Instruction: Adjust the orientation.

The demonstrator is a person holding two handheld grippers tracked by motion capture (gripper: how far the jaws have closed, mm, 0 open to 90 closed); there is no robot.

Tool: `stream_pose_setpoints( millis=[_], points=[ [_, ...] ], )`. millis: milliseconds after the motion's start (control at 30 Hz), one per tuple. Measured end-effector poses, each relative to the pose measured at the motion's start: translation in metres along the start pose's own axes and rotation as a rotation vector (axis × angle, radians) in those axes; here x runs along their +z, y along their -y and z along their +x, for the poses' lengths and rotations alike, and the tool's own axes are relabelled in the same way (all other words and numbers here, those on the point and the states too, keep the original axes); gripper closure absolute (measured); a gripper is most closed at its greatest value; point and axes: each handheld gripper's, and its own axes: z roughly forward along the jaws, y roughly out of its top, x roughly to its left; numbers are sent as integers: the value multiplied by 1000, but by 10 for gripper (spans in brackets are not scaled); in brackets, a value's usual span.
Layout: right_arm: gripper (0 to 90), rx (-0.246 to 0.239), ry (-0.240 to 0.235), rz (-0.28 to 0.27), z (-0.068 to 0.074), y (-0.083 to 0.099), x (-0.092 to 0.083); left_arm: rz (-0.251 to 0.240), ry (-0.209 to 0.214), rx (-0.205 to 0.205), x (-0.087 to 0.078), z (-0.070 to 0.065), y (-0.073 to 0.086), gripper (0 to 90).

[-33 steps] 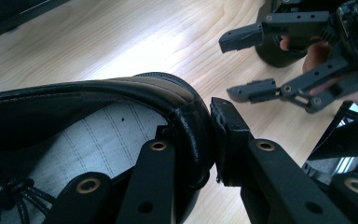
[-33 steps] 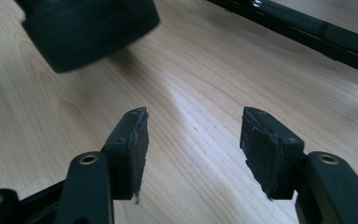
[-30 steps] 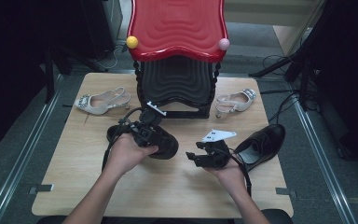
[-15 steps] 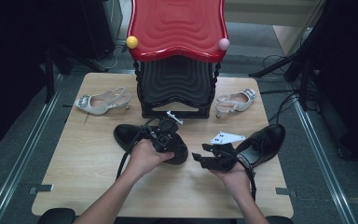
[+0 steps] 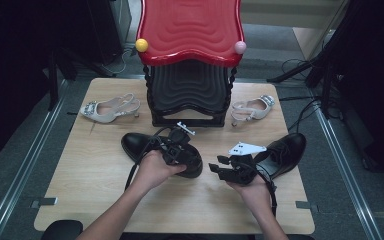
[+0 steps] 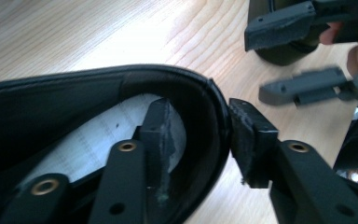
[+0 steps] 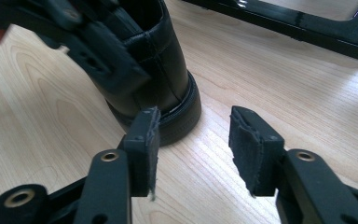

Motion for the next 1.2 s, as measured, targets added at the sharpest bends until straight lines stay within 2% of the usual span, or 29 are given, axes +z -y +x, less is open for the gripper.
stream_pose_setpoints(
  millis=[33, 133, 200, 300, 367, 433, 600, 700, 800, 933, 1033, 1100, 1200],
  points=[
    [574, 6, -7, -2, -1, 0, 0, -4, 4, -2, -2, 0, 1, 548],
    [603, 17, -11, -2, -2, -2, 1, -54, -6, 5, -14, 0, 6, 501],
    [619, 17, -18, -1, -2, -4, 3, -65, -20, 7, -21, 3, 8, 465],
    [669, 17, -23, -6, -2, -8, 4, -92, -19, 0, -33, 7, 12, 417],
    [703, 19, -25, -8, -2, -11, 5, -104, -37, 10, -40, 10, 16, 403],
    [760, 16, -20, -9, -3, -14, 7, -115, -36, 10, -46, 12, 22, 396],
    [843, 56, -39, 0, -8, -20, 11, -152, -51, -6, -62, 18, 32, 384],
    [844, 67, -34, 8, -11, -23, 14, -171, -73, -4, -69, 21, 37, 379],
    [843, 57, -30, 21, -12, -27, 21, -188, -90, -2, -73, 23, 41, 378],
    [844, 44, -32, 26, -12, -31, 30, -206, -147, 11, -76, 26, 50, 399],
    [844, 37, -47, 26, -11, -32, 34, -216, -136, -7, -81, 32, 58, 406],
    [843, 29, -48, 28, -10, -33, 37, -232, -143, -32, -85, 36, 63, 407],
    [844, 23, -63, 27, -8, -35, 40, -243, -140, -60, -90, 41, 71, 447]
  ],
)
